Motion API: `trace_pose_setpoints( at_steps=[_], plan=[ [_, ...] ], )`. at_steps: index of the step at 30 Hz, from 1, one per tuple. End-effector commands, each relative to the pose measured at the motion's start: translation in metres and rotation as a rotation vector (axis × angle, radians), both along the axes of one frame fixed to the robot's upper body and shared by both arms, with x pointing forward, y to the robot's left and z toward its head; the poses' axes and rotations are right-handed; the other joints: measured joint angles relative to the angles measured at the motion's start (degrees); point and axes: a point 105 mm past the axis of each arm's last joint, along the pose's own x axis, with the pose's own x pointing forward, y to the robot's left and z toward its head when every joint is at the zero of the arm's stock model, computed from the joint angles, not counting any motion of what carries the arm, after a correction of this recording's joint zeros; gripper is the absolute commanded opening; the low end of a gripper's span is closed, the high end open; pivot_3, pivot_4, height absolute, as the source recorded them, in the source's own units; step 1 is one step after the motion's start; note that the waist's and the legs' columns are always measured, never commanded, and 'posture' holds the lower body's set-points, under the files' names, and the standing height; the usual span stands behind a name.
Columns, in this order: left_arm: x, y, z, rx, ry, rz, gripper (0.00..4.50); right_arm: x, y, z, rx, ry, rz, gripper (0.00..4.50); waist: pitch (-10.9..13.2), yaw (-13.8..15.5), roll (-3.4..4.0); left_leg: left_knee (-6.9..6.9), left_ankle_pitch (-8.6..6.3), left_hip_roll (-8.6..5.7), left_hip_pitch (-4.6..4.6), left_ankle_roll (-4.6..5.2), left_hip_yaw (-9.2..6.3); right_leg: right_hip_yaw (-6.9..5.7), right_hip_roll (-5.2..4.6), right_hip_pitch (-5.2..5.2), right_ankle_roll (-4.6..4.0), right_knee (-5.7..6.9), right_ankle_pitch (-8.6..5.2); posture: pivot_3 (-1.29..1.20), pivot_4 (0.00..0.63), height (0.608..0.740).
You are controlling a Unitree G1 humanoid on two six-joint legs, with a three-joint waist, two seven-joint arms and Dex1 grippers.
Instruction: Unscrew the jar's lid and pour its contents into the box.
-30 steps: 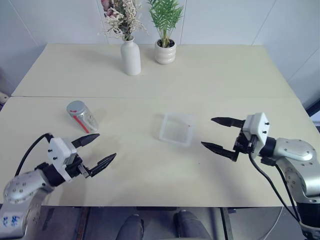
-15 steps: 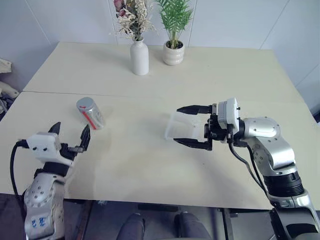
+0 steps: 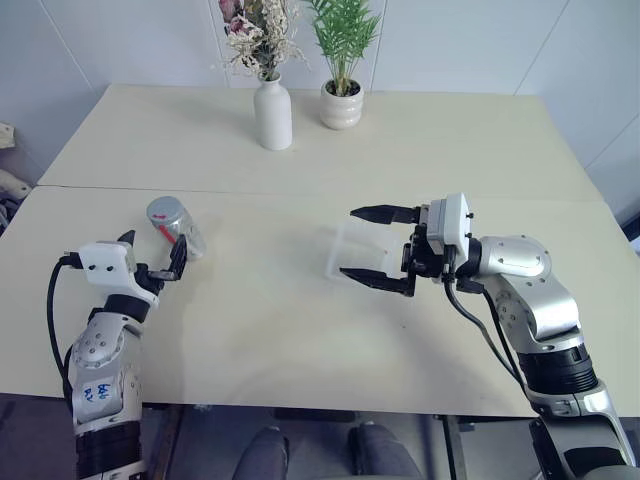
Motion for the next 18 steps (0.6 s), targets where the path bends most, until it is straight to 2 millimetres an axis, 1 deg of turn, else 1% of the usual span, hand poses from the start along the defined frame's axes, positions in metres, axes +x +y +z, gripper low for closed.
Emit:
trace_pose_setpoints(
  at_steps=[1,3,10,18],
  plan=[
    [0.007,0.001,0.011,0.041,-0.038,-0.017,4.5,-0.005,0.0,0.013,0.032,-0.062,-0.001,4.46,0.0,0.01,0.0,-0.02,0.0,0.02,-0.01,0.0,-0.01,0.0,0.01,-0.02,0.0,0.0,0.0,0.0,0.15,0.74],
    [0.014,-0.001,0.014,0.036,-0.048,-0.035,4.5,-0.005,0.0,0.013,0.037,-0.064,-0.008,4.46,0.0,0.05,0.0,-0.02,0.01,0.02,-0.02,-0.02,-0.01,-0.02,0.01,-0.04,0.0,0.0,0.0,0.0,0.15,0.74],
    [0.031,-0.013,0.019,0.058,-0.066,-0.081,4.5,-0.005,0.002,0.012,0.052,-0.064,-0.026,4.46,0.0,-0.01,0.0,-0.03,0.02,0.01,-0.04,-0.04,-0.06,0.01,0.0,-0.1,0.01,0.01,0.0,0.0,0.15,0.74],
    [0.036,-0.013,0.022,0.06,-0.072,-0.091,4.5,-0.006,0.002,0.011,0.057,-0.064,-0.038,4.46,0.0,-0.15,0.0,-0.04,0.02,0.01,-0.04,-0.04,-0.08,0.05,-0.01,-0.13,0.01,0.01,0.0,0.0,0.15,0.74]
  ],
)
